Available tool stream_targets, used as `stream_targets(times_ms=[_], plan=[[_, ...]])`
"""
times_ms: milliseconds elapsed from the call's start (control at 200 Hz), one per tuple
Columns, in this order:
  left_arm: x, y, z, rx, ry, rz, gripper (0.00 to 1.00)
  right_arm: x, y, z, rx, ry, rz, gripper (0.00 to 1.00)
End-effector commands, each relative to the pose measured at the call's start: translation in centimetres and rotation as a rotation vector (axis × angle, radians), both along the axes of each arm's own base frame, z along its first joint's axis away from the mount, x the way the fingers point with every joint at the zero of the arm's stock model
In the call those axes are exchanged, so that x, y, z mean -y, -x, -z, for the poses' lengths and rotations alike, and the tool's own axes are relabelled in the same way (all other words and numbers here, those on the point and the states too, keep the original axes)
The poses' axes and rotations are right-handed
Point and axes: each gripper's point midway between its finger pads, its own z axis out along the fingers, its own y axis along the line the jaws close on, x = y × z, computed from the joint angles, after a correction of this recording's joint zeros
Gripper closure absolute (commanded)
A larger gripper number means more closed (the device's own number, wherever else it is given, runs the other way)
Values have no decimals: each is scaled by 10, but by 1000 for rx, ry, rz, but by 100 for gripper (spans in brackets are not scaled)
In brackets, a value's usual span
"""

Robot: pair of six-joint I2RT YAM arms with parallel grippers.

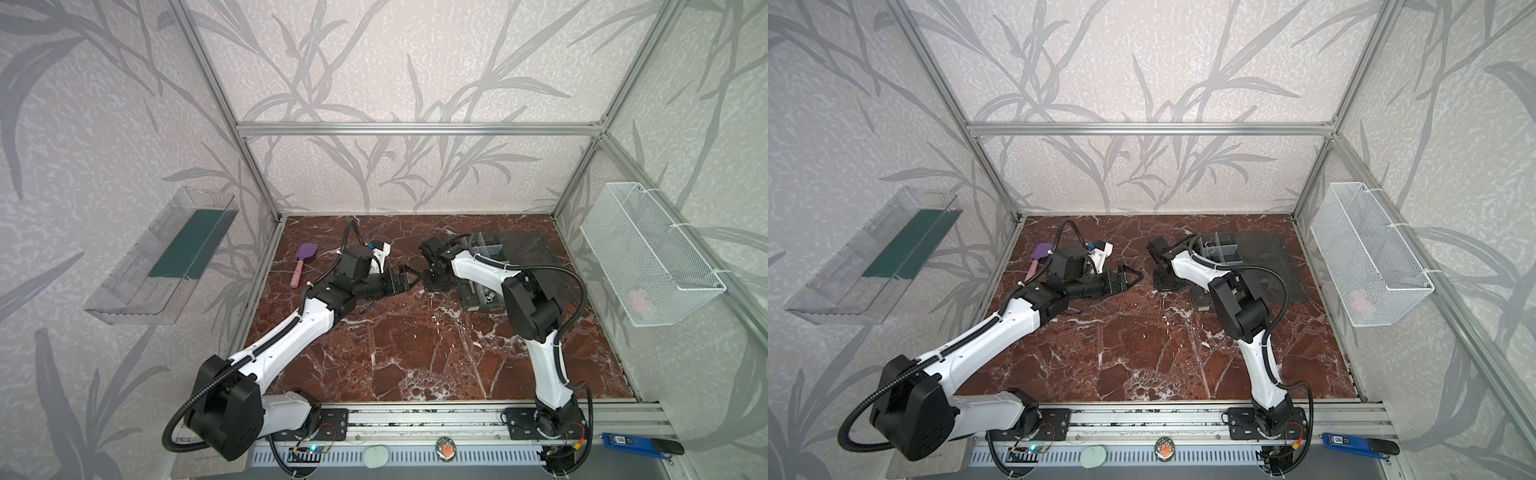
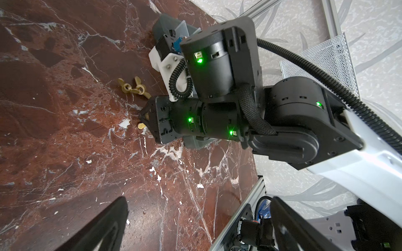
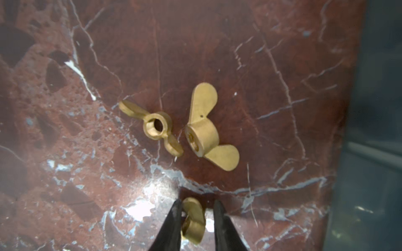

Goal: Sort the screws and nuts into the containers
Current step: 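Move the right gripper back and close it on another brass wing nut, then carry the brass wing nut over the organizer compartment with the right gripper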

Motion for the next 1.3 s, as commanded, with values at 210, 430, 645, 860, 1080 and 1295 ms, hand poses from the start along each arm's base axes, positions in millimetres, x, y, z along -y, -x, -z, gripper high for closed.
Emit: stream_targets(times_ms=[210,430,645,860,1080,1295], plan=[[-1,1,-8,22,15,-1,1,3,8,7,-20,18,-12,95],[1,-2,-14,34,23,0,1,15,3,-35,52,17,-11,96],[8,-1,-17,47,22,24,1,39,2,-78,111,6,13,96],[31,2,-21,65,14,83,1,108,9,-112,165,78,110,96],[62,7,-21,74,13,159,1,196,25,-105,149,95,268,96],[76,7,-20,67,14,195,1,243,34,-78,92,129,360,95]])
